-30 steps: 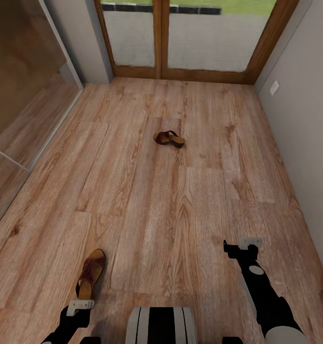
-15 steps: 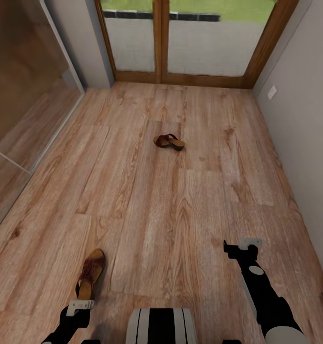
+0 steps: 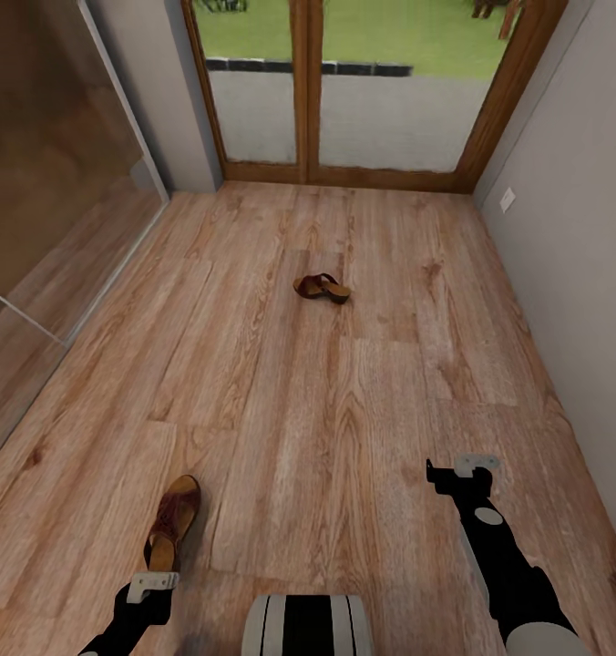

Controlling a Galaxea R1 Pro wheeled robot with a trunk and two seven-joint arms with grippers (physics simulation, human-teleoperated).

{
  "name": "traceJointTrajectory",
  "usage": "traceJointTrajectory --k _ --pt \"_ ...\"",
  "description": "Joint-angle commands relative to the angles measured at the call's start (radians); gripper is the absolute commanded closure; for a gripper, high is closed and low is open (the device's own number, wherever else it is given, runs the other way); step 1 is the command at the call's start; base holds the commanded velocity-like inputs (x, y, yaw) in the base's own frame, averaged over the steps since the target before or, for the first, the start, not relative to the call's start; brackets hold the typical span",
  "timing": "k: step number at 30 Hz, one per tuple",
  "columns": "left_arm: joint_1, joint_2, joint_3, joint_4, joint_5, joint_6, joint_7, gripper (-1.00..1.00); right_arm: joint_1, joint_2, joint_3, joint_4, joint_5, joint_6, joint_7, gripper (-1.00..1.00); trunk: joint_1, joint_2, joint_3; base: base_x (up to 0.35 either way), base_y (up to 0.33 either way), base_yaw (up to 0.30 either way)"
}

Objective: Pick up the two gym shoes and the two sandals from the corridor floor and place them onto the hallstand (shoe rack) in the corridor, making sure they are on the rack and not on the floor. Arrange them so the two gym shoes are next to each other and the two sandals are next to each other.

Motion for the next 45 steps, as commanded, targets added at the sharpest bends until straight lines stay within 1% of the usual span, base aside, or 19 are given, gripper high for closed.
traceJointTrajectory --k 1,12,13,16,18,20,21,23,24,27,28,30,31,34,37,41,45 --pt "-0.001 -0.001 0.009 0.001 -0.009 -0.004 -0.006 1.0 0.0 0.0 0.0 -0.002 0.01 0.006 -0.002 -1.0 -0.001 0.0 0.003 0.0 0.0 0.0" --pt "0.001 0.0 0.011 0.0 -0.008 -0.004 -0.006 1.0 0.001 0.002 0.0 0.002 0.009 0.006 -0.002 -1.0 -0.006 0.003 0.046 0.0 0.0 0.0" --pt "0.003 0.008 0.014 -0.006 -0.004 -0.005 -0.005 1.0 0.006 0.011 0.0 0.023 0.013 -0.007 -0.003 -1.0 -0.006 0.003 0.051 0.0 0.0 -0.06" --pt "0.009 0.011 0.015 -0.007 -0.004 -0.005 -0.003 1.0 0.013 0.012 -0.001 0.031 0.017 -0.043 -0.004 -1.0 -0.007 0.004 0.067 0.0 0.0 -0.07" --pt "0.018 0.011 0.02 -0.006 -0.003 -0.006 -0.003 1.0 0.034 0.011 -0.001 0.034 0.018 -0.062 -0.003 -1.0 -0.008 0.004 0.078 0.0 0.0 -0.074" --pt "0.03 0.011 0.029 -0.006 -0.001 -0.012 -0.003 1.0 0.069 0.01 -0.001 0.041 0.017 -0.087 -0.003 -1.0 -0.009 0.004 0.089 0.0 0.0 -0.075" --pt "0.039 0.012 0.035 -0.006 0.001 -0.023 -0.003 1.0 0.093 0.009 -0.002 0.046 0.017 -0.111 -0.002 -1.0 -0.01 0.005 0.094 0.0 0.0 -0.076" --pt "0.047 0.012 0.041 -0.005 0.005 -0.036 -0.003 1.0 0.117 0.008 -0.002 0.052 0.017 -0.142 -0.002 -1.0 -0.01 0.005 0.105 0.0 0.0 -0.076" --pt "0.056 0.012 0.048 -0.004 0.01 -0.049 -0.003 1.0 0.14 0.007 -0.002 0.061 0.017 -0.176 -0.002 -1.0 -0.011 0.005 0.11 0.0 0.0 -0.076" --pt "0.069 0.012 0.053 -0.005 0.019 -0.063 -0.004 1.0 0.174 0.007 -0.002 0.084 0.017 -0.228 -0.003 -1.0 -0.012 0.006 0.127 0.0 0.0 -0.076" --pt "0.078 0.012 0.056 -0.007 0.025 -0.068 -0.004 1.0 0.193 0.007 -0.003 0.108 0.016 -0.262 -0.003 -1.0 -0.013 0.006 0.132 0.0 0.0 -0.076" --pt "0.086 0.013 0.058 -0.008 0.03 -0.071 -0.004 1.0 0.207 0.007 -0.003 0.138 0.016 -0.296 -0.003 -1.0 -0.014 0.007 0.143 0.0 0.0 -0.076" --pt "0.093 0.013 0.06 -0.009 0.035 -0.074 -0.004 1.0 0.217 0.007 -0.003 0.172 0.016 -0.33 -0.004 -1.0 -0.014 0.007 0.148 0.0 0.0 -0.076" --pt "0.101 0.013 0.064 -0.009 0.043 -0.077 -0.004 1.0 0.225 0.007 -0.003 0.228 0.015 -0.38 -0.004 -1.0 -0.015 0.008 0.165 0.0 0.0 -0.076" --pt "0.11 0.013 0.069 -0.004 0.054 -0.087 -0.004 1.0 0.23 0.005 -0.004 0.311 0.015 -0.456 -0.004 -1.0 -0.017 0.008 0.181 0.0 0.0 -0.076" --pt "0.124 0.013 0.071 -0.002 0.06 -0.103 -0.004 1.0 0.232 0.004 -0.004 0.377 0.016 -0.496 -0.004 -1.0 -0.019 0.009 0.203 0.0 0.0 -0.076" --pt "0.131 0.01 0.072 -0.001 0.061 -0.116 -0.004 1.0 0.233 0.005 -0.004 0.421 0.015 -0.511 -0.006 -1.0 -0.02 0.01 0.224 0.0 0.0 -0.076"
